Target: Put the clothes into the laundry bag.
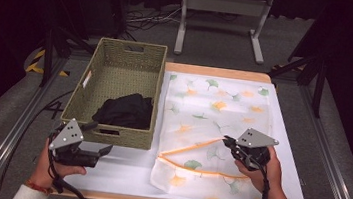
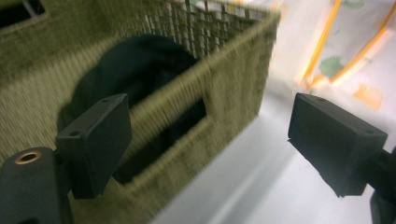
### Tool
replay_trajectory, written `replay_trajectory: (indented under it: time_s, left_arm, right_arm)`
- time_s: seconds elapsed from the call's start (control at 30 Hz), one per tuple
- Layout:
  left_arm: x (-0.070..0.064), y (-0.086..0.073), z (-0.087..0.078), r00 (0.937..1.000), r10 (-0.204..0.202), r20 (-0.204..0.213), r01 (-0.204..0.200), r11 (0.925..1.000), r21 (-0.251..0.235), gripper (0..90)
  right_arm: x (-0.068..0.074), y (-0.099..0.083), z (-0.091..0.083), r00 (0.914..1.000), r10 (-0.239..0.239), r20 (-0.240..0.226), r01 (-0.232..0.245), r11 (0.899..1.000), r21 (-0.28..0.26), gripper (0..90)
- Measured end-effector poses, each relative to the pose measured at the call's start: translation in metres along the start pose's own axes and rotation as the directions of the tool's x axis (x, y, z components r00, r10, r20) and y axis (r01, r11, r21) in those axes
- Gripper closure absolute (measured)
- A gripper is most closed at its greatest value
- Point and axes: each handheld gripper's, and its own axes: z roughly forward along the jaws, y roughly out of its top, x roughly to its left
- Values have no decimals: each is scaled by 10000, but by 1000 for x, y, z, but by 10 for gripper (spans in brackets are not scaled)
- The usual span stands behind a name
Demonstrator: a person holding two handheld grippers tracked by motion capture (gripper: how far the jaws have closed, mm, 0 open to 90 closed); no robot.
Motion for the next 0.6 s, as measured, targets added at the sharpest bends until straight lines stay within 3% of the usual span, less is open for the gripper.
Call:
replay_trajectory:
  time_s: [0.13, 0.23, 0.3, 0.6]
  left_arm:
    - [14, 20, 7, 9996, 294, 47, -294, 9996, 49, 140]
    - [30, 35, 19, 9984, 464, 331, -475, 9983, 334, 135]
    - [38, 44, 28, 9969, 737, 275, -751, 9957, 549, 135]
    - [64, 69, 64, 9941, 929, 561, -983, 9899, 1021, 104]
  right_arm:
    - [1, 3, 1, 10000, -74, 2, 74, 10000, -32, 880]
    - [2, 4, 4, 9999, -79, -76, 78, 10000, -25, 878]
    - [2, 5, 5, 9999, -81, -96, 80, 10000, -34, 877]
    - [3, 3, 6, 9998, -42, -180, 45, 9999, 137, 871]
